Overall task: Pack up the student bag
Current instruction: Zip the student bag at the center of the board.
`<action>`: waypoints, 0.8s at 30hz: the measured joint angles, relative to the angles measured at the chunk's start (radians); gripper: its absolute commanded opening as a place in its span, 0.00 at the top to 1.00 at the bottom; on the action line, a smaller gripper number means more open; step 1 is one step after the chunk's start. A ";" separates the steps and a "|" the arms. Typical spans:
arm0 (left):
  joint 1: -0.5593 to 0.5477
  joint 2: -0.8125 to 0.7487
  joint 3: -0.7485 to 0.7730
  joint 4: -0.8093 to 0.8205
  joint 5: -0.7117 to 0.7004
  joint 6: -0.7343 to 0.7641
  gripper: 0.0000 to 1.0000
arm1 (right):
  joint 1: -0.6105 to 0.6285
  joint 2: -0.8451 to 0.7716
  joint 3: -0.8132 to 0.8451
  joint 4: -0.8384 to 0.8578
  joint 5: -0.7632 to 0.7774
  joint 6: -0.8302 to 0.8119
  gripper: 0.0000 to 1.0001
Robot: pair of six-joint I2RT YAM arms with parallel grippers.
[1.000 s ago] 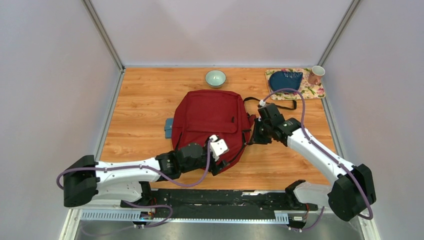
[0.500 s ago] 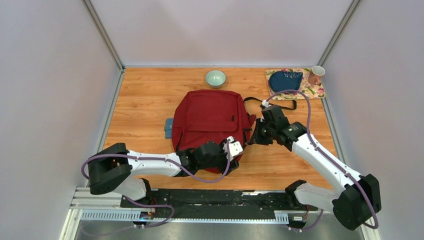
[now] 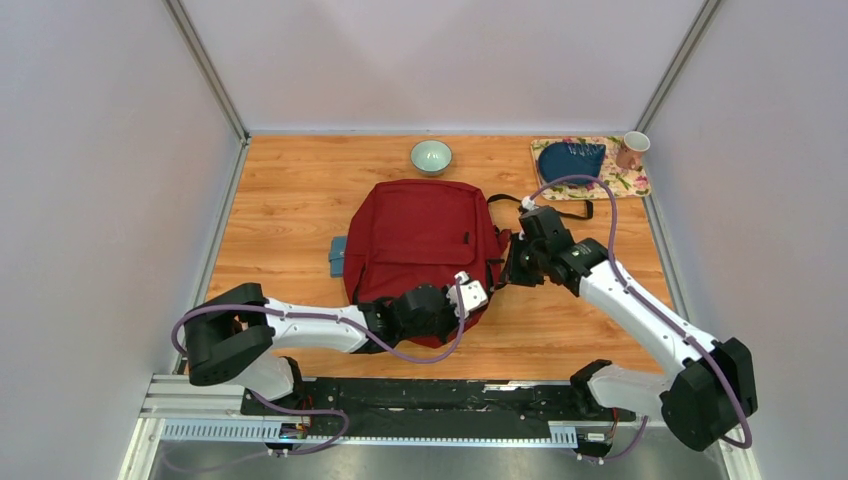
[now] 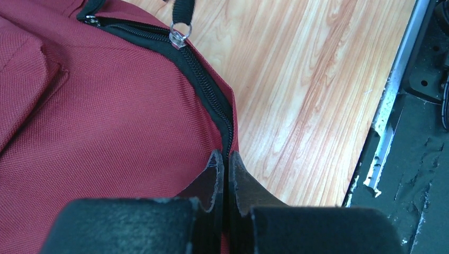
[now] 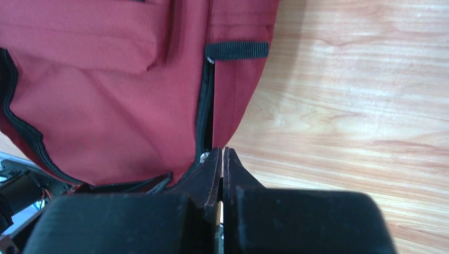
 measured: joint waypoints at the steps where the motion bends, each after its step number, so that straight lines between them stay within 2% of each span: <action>1: 0.000 -0.001 -0.007 0.006 0.002 -0.006 1.00 | 0.000 0.016 0.012 0.000 0.010 0.000 1.00; 12: 0.005 -0.075 -0.130 0.123 0.026 -0.064 1.00 | -0.006 0.176 0.154 0.010 0.072 0.016 1.00; 24: 0.008 -0.096 -0.180 0.142 0.044 -0.101 1.00 | -0.027 0.235 0.165 0.072 0.106 0.046 1.00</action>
